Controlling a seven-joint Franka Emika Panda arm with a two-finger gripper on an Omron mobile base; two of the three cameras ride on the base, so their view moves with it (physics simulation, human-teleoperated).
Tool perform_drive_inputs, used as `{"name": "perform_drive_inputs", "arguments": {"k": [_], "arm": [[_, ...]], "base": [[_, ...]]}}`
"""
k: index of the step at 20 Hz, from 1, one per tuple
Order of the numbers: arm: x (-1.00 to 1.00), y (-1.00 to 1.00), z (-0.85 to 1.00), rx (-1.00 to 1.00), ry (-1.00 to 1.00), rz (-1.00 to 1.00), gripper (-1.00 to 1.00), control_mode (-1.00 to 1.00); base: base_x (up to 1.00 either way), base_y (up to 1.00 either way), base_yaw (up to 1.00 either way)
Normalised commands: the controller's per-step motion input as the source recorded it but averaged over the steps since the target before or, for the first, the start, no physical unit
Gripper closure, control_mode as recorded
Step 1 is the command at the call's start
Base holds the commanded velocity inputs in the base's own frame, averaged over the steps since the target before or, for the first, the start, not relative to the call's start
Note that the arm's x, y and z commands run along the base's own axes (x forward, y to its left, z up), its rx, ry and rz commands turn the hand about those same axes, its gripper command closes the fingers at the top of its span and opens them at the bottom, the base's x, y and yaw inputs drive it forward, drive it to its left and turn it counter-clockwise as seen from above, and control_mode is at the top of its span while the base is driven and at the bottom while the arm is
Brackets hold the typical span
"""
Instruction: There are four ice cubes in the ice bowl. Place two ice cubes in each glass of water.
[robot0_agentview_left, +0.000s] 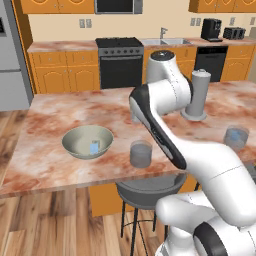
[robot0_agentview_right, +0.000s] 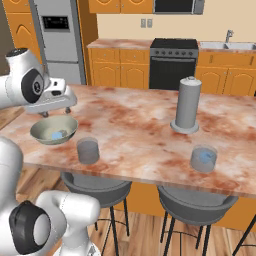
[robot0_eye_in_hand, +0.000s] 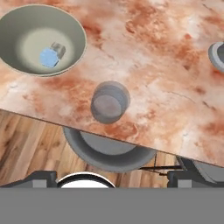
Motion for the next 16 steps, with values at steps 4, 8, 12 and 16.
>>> {"name": "perform_drive_inputs", "arguments": {"k": [4, 8, 12, 16], "arm": [[0.02, 0.46, -0.06, 0.00, 0.00, -0.20, -1.00, -1.00], [0.23, 0.45, 0.00, -0.01, 0.13, 0.00, -1.00, -1.00], [0.21, 0.37, -0.01, -0.01, 0.18, 0.00, -1.00, -1.00], [0.07, 0.37, -0.18, -0.01, 0.18, 0.00, -1.00, -1.00]], "base": [[0.00, 0.00, 0.00], [0.00, 0.00, 0.00], [0.00, 0.00, 0.00], [0.00, 0.00, 0.00]]}}
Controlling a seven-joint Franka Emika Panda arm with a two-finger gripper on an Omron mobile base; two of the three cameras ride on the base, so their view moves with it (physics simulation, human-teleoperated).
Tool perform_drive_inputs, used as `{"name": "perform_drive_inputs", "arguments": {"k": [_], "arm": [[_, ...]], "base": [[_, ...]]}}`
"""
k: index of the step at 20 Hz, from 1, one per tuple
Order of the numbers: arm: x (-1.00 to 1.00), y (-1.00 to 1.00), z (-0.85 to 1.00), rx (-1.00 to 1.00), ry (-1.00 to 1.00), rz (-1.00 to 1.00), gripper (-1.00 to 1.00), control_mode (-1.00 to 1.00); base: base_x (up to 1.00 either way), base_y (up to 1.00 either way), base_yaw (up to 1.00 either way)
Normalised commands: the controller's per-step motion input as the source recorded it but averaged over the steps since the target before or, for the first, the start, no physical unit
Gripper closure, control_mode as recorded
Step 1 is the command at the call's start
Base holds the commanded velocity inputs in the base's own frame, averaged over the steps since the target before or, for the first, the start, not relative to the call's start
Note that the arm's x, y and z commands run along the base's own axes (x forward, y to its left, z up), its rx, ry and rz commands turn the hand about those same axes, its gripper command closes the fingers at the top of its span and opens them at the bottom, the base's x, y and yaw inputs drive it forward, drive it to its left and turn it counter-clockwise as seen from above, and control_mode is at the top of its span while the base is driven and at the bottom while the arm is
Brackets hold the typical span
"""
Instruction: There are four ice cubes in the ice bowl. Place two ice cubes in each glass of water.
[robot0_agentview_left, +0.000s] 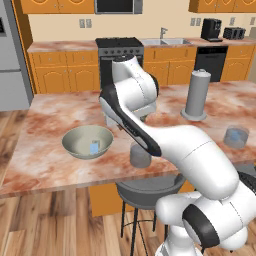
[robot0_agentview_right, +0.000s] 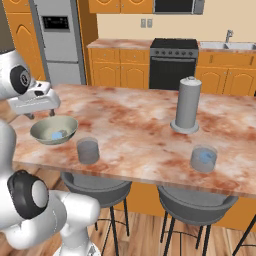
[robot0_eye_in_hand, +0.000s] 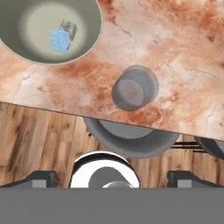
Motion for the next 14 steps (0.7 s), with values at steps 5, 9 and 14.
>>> {"name": "perform_drive_inputs", "arguments": {"k": [5, 9, 14], "arm": [[0.00, 0.28, -0.31, 0.00, 0.06, -0.06, -1.00, -1.00], [0.00, 0.11, -0.36, 0.00, 0.00, -0.06, -1.00, -1.00], [0.07, 0.10, -0.15, 0.00, 0.00, 0.00, -1.00, -1.00]], "base": [[0.00, 0.00, 0.00], [0.00, 0.00, 0.00], [0.00, 0.00, 0.00]]}}
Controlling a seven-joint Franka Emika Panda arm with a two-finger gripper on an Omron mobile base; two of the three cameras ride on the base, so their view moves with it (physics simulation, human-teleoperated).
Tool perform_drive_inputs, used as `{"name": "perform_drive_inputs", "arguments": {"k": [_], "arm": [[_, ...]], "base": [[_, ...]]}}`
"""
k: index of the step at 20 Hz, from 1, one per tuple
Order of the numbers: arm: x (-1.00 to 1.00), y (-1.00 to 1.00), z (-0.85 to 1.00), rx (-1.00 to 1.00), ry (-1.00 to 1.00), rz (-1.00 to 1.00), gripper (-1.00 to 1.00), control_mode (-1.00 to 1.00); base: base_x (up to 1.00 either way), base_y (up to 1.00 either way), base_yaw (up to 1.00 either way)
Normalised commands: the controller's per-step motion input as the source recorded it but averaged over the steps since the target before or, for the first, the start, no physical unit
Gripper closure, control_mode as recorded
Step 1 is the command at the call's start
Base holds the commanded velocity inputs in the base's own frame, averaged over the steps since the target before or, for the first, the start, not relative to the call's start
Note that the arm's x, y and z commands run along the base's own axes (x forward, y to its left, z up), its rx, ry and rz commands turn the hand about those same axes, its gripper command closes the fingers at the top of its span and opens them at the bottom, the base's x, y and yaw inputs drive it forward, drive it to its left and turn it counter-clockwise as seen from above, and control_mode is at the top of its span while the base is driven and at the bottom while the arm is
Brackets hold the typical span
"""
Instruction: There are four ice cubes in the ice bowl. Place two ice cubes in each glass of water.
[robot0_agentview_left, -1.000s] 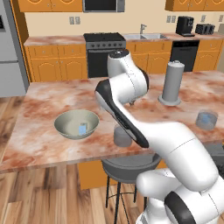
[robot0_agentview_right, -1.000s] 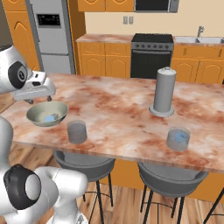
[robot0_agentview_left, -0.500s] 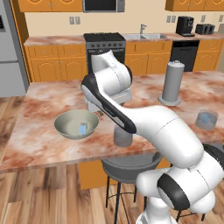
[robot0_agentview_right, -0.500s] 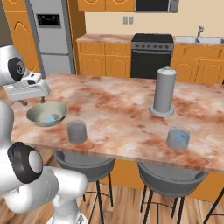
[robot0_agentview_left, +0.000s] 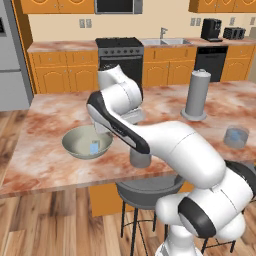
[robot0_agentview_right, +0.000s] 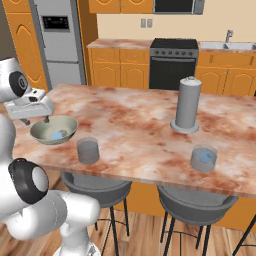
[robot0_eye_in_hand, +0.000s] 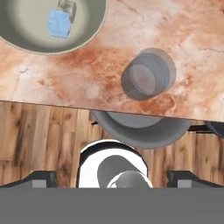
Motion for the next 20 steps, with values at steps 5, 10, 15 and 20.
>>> {"name": "perform_drive_inputs", "arguments": {"k": [5, 10, 15, 20], "arm": [[0.30, 0.21, -0.16, 0.00, 0.00, 0.00, -1.00, -1.00], [0.34, 0.20, -0.30, 0.00, 0.00, 0.00, -1.00, -1.00], [0.36, 0.12, -0.38, 0.00, 0.00, 0.00, -1.00, -1.00], [0.42, 0.02, -0.30, 0.00, 0.00, 0.00, -1.00, -1.00]], "base": [[0.00, 0.00, 0.00], [0.00, 0.00, 0.00], [0.00, 0.00, 0.00], [0.00, 0.00, 0.00]]}}
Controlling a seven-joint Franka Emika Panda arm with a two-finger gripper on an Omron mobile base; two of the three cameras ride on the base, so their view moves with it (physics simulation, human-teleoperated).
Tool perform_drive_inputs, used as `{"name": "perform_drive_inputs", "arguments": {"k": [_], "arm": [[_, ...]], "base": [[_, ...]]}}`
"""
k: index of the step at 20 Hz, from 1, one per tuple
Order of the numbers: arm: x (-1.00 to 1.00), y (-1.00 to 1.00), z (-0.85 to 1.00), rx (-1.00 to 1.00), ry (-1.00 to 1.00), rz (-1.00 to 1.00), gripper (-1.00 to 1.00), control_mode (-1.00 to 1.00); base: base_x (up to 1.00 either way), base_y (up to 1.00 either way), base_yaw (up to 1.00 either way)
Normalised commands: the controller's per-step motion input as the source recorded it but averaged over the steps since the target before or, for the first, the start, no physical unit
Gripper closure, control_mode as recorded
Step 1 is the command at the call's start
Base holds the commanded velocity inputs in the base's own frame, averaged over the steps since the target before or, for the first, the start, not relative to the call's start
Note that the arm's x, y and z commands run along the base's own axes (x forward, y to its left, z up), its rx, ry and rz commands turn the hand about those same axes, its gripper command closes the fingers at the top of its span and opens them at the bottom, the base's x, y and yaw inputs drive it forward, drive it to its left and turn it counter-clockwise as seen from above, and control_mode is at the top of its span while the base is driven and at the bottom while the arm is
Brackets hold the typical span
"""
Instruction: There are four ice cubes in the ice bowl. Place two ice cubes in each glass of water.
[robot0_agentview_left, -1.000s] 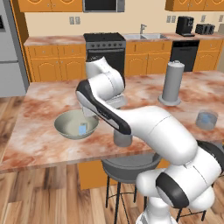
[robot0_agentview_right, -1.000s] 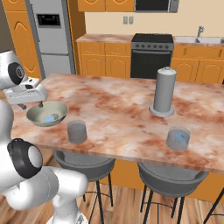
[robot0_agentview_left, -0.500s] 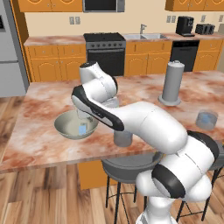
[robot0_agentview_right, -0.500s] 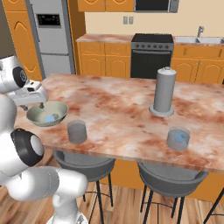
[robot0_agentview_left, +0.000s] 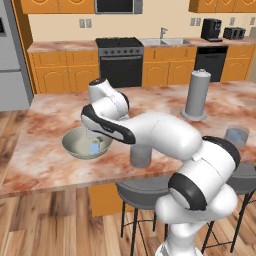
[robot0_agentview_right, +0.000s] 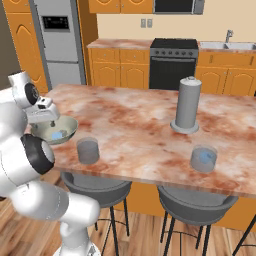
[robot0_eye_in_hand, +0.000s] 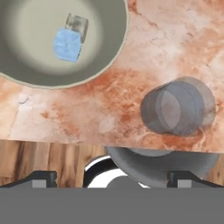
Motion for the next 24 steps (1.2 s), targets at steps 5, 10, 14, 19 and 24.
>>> {"name": "perform_drive_inputs", "arguments": {"k": [5, 10, 14, 19, 24], "arm": [[0.32, 0.03, -0.19, 0.00, 0.00, 0.00, -1.00, -1.00], [0.16, 0.11, -0.20, 0.01, -0.05, 0.00, -1.00, -1.00], [0.21, 0.05, -0.16, 0.03, -0.04, 0.00, -1.00, -1.00], [0.32, 0.00, -0.17, 0.02, -0.03, 0.00, -1.00, -1.00], [0.33, 0.02, -0.23, 0.00, 0.00, 0.00, -1.00, -1.00]], "base": [[0.00, 0.00, 0.00], [0.00, 0.00, 0.00], [0.00, 0.00, 0.00], [0.00, 0.00, 0.00], [0.00, 0.00, 0.00]]}}
